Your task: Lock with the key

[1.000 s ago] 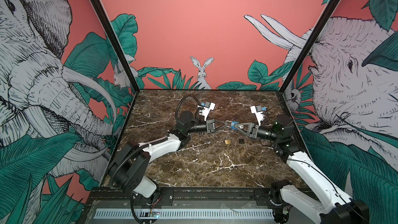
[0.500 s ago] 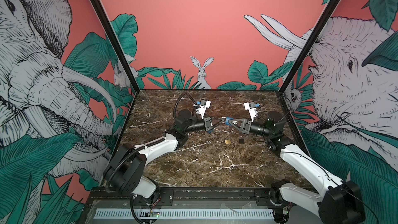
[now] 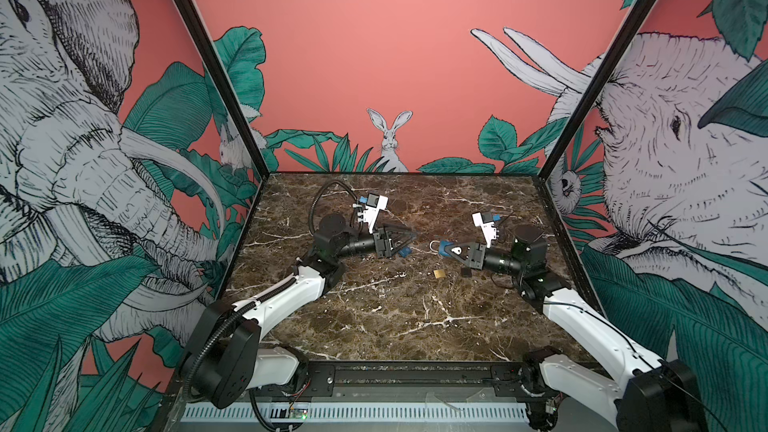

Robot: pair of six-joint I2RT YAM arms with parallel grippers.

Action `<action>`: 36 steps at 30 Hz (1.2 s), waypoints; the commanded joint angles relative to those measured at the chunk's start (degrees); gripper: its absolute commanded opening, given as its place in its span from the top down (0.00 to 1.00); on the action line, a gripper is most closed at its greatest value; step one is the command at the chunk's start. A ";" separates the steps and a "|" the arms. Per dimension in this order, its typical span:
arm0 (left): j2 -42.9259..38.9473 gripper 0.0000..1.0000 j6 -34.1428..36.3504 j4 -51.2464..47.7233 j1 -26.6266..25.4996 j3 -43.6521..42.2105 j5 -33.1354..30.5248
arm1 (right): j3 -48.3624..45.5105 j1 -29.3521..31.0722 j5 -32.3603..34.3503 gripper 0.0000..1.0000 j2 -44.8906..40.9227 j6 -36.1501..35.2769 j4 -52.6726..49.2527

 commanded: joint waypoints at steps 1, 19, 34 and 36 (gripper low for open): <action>-0.17 0.35 -0.43 2.97 -0.09 -2.81 2.42 | -0.75 0.33 -3.70 1.00 -1.09 5.20 12.44; 5.24 0.49 -8.04 14.83 -3.44 -3.27 6.41 | 2.48 7.63 -2.02 1.00 3.03 4.44 16.38; 11.02 0.67 -16.30 27.26 -5.71 -2.39 6.12 | 2.99 8.60 -2.97 1.00 2.97 0.25 13.38; 11.78 0.68 -17.57 29.02 -5.71 -2.30 6.10 | 2.86 8.61 -3.01 1.00 2.78 -0.71 12.47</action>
